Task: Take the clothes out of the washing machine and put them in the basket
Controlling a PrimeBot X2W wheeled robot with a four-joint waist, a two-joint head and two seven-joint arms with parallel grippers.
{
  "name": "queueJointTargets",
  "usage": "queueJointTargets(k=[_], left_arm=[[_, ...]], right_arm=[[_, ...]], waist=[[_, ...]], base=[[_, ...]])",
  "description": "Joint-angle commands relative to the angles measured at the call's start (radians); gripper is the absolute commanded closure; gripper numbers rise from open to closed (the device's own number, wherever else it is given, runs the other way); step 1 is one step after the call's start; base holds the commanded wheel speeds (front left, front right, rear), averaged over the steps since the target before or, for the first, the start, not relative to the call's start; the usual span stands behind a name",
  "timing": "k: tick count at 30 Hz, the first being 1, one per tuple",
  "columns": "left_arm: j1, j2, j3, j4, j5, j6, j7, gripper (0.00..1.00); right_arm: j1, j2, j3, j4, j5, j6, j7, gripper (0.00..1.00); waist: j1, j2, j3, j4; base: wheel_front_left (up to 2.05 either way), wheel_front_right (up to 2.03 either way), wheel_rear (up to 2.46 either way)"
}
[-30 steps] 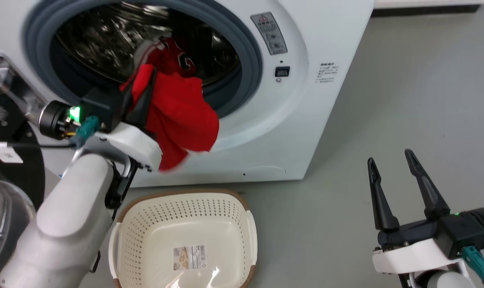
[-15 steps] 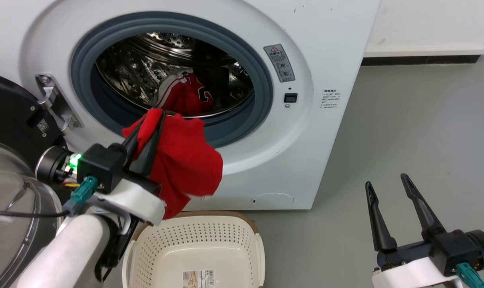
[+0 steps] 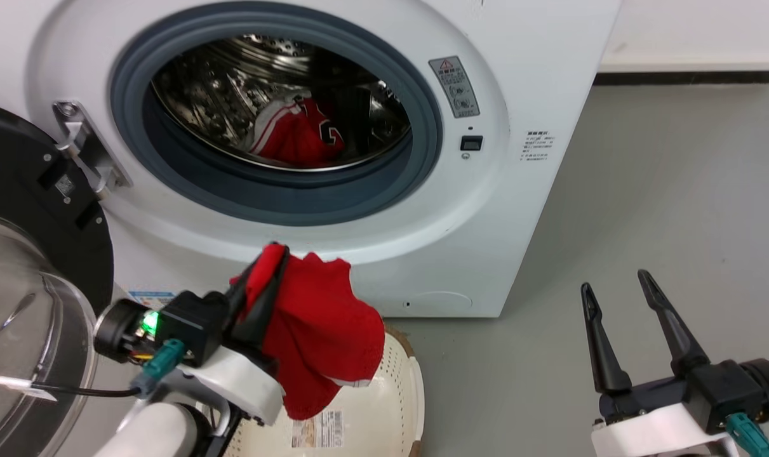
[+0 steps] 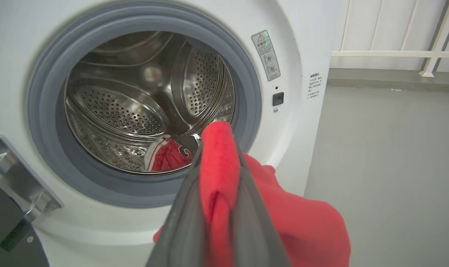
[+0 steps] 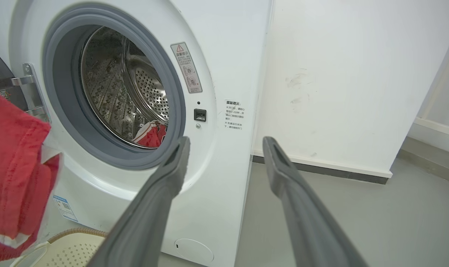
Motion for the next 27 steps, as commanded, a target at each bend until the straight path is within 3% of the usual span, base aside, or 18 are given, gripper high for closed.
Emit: queueJointTargets(k=[1,15,27], left_arm=[[0.007,-0.008,-0.004,0.009,-0.004,-0.005,-0.007,1.0],[-0.09,-0.122,-0.035,0.348,-0.052,-0.111,-0.112,1.0],[-0.283,-0.201,-0.073,0.783,-0.012,-0.22,-0.148,1.0]], right_arm=[[-0.018,0.0,0.001,-0.006,-0.002,-0.001,-0.002,0.0],[-0.175,0.0,-0.007,-0.047,-0.002,-0.001,-0.002,0.0],[-0.287,0.001,-0.028,-0.078,0.028,-0.001,-0.002,0.0]], waist=[[0.0,-0.0001,0.022,-0.004],[0.0,-0.0001,0.312,-0.07],[0.0,-0.0001,0.534,-0.132]], base=[[0.0,0.0,0.0],[0.0,0.0,0.0],[0.0,0.0,0.0]])
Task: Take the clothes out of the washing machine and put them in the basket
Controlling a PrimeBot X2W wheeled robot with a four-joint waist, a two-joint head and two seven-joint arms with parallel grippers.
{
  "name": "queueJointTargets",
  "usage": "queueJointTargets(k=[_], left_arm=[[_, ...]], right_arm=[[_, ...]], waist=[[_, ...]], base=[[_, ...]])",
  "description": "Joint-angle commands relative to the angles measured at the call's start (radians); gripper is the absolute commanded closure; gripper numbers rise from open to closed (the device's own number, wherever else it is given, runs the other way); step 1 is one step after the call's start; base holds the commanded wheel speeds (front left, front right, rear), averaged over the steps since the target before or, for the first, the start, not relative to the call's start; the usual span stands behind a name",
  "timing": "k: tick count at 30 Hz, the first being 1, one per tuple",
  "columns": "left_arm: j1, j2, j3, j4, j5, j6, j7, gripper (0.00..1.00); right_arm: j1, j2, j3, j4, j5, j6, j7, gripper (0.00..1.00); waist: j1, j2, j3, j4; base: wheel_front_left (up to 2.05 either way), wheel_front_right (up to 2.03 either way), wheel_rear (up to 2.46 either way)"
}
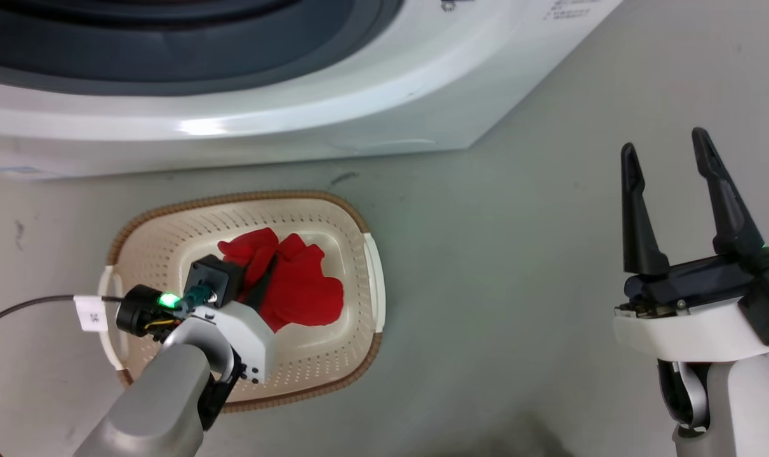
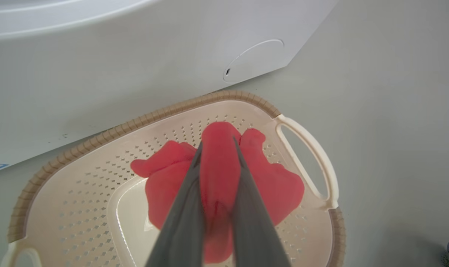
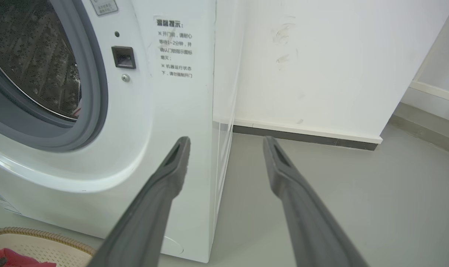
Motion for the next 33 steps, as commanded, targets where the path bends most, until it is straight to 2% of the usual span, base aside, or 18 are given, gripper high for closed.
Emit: queueJointTargets(k=[1,9,14,18,25,26,33], left_arm=[[-0.029,-0.01,-0.002,0.03,0.003,-0.007,-0.006,1.0],[-0.181,-0.092,-0.027,0.323,0.018,-0.035,-0.003,1.0],[-0.262,-0.121,-0.057,0.47,0.037,-0.048,0.032,1.0],[-0.301,-0.131,-0.081,0.544,0.05,-0.057,0.055,1.0],[-0.311,-0.137,-0.076,0.591,0.029,-0.061,0.064,1.0],[-0.303,-0.138,-0.076,0.594,0.025,-0.061,0.062,0.0],[-0.261,-0.149,-0.055,0.564,0.004,-0.057,-0.013,0.0]], right_arm=[[-0.018,0.001,-0.003,-0.005,0.007,-0.001,-0.002,0.0],[-0.053,0.001,-0.007,-0.016,0.027,-0.001,-0.002,0.0],[-0.075,0.001,-0.008,-0.025,0.029,-0.001,-0.002,0.0],[-0.089,0.001,-0.017,-0.031,0.031,-0.001,-0.002,0.0],[-0.096,0.001,-0.019,-0.027,0.04,-0.001,-0.002,0.0],[-0.094,0.001,-0.021,-0.023,0.042,-0.001,-0.002,0.0],[-0.054,0.001,-0.023,0.006,0.04,-0.001,-0.002,0.0]], waist=[[-0.0003,0.0,0.06,-0.031],[-0.0003,0.0,0.152,-0.033],[-0.0003,0.0,0.203,-0.037],[-0.0003,0.0,0.235,-0.04],[-0.0003,0.0,0.246,-0.052],[-0.0003,0.0,0.239,-0.051],[-0.0003,0.0,0.137,-0.024]], base=[[0.0,0.0,0.0],[0.0,0.0,0.0],[0.0,0.0,0.0],[0.0,0.0,0.0],[0.0,0.0,0.0],[0.0,0.0,0.0],[0.0,0.0,0.0]])
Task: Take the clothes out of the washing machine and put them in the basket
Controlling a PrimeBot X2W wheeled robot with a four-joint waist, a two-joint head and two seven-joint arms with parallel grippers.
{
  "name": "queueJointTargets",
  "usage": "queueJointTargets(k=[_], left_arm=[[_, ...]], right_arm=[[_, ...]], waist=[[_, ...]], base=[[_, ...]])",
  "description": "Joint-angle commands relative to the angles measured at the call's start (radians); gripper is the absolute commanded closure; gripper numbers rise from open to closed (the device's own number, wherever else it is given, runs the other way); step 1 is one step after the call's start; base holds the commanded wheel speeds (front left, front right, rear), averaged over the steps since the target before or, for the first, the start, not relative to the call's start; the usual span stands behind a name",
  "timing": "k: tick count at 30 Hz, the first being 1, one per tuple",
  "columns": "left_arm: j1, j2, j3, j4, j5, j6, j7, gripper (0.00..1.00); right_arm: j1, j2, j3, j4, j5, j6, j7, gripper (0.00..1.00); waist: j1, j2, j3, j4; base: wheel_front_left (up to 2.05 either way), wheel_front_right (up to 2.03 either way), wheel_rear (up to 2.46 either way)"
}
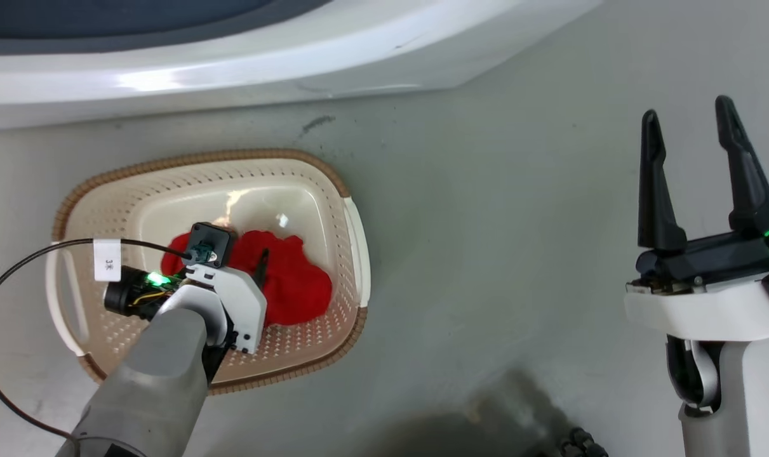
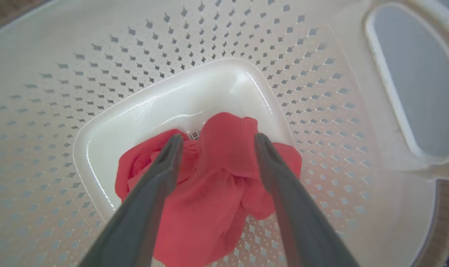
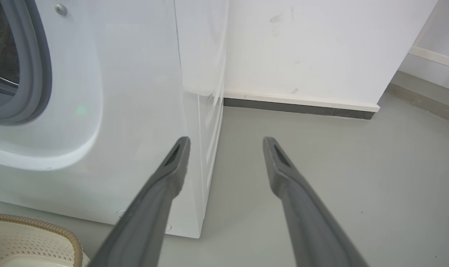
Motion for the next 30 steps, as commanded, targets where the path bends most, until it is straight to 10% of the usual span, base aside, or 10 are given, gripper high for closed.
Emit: queueJointTargets(k=[1,16,30], left_arm=[[0.023,-0.003,0.01,-0.02,-0.007,0.008,-0.009,0.0],[0.329,0.019,0.319,-0.605,0.139,0.125,-0.011,0.0],[0.485,-0.065,0.577,-0.909,0.292,0.122,-0.011,0.0]], right_arm=[[0.016,0.0,-0.003,0.006,-0.002,-0.001,-0.002,0.0],[0.121,0.0,-0.002,0.057,-0.045,-0.001,-0.002,0.0],[0.187,0.0,0.022,0.072,-0.045,-0.001,-0.002,0.0]], waist=[[-0.0001,0.0,-0.056,0.023],[-0.0001,0.0,-0.313,0.1],[-0.0001,0.0,-0.441,0.11]], base=[[0.0,0.0,0.0],[0.0,0.0,0.0],[0.0,0.0,0.0]])
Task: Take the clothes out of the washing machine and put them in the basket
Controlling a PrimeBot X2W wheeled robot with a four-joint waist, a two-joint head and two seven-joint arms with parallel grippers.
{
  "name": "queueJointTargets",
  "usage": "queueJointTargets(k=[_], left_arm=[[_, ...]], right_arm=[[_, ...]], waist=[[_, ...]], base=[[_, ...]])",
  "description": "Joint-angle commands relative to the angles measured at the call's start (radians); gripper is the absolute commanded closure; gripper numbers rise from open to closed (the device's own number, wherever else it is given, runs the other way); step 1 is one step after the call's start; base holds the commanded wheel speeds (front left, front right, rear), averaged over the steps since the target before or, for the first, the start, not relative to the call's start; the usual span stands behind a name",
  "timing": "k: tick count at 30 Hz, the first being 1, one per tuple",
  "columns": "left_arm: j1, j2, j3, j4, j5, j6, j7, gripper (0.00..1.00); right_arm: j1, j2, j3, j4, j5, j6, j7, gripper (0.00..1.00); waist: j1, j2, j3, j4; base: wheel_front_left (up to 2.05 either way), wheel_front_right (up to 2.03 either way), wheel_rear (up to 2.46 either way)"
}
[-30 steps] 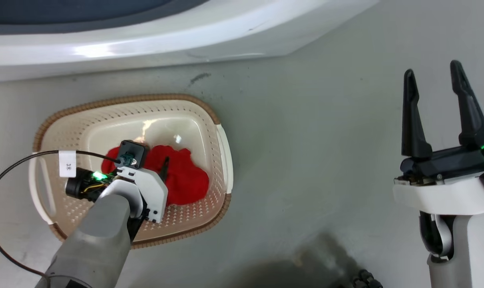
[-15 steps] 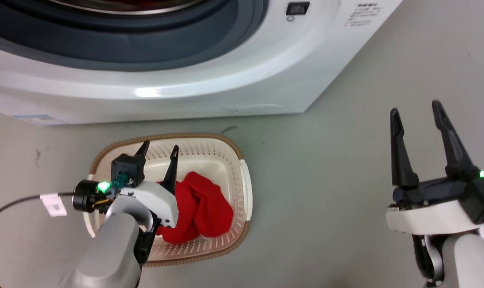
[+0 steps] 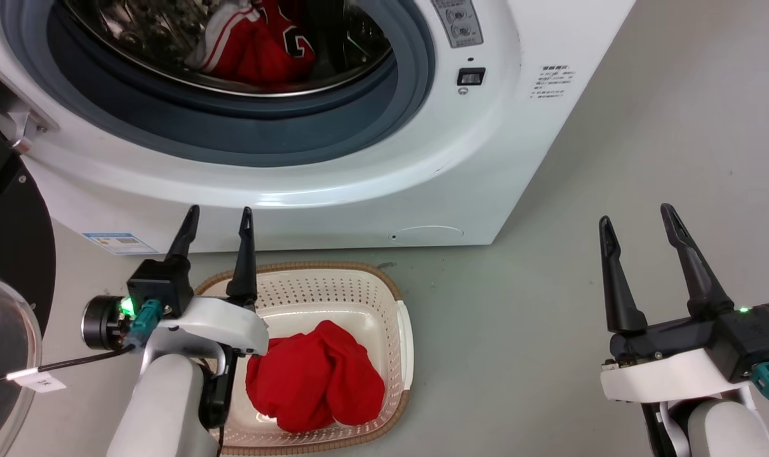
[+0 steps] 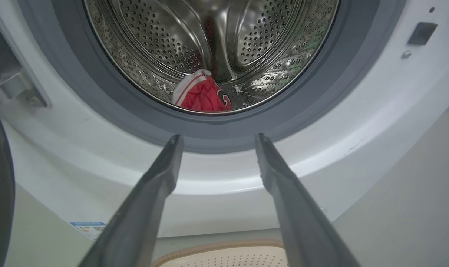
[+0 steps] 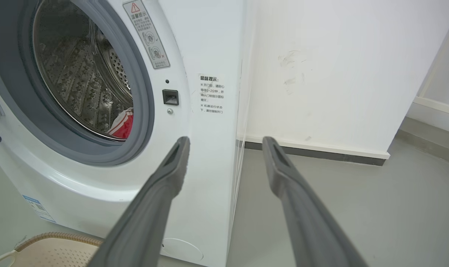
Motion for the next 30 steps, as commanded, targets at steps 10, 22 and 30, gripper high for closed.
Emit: queueJointTargets(k=[10,22,30], left_arm=[[-0.215,0.0,0.093,0.079,0.05,-0.045,-0.003,0.0],[-0.677,0.104,0.085,0.427,0.096,-0.076,0.022,0.0],[-0.964,0.223,0.055,0.6,0.147,-0.081,0.144,0.0]], right_arm=[[-0.045,0.0,0.019,-0.017,0.01,-0.001,-0.002,0.0],[-0.132,0.0,0.046,-0.047,0.053,-0.001,-0.002,0.0],[-0.177,0.001,0.045,-0.07,0.109,-0.001,-0.002,0.0]], waist=[[0.0003,0.0,0.06,-0.045],[0.0003,0.0,0.239,-0.145],[0.0003,0.0,0.369,-0.224]], base=[[0.0,0.0,0.0],[0.0,0.0,0.0],[0.0,0.0,0.0]])
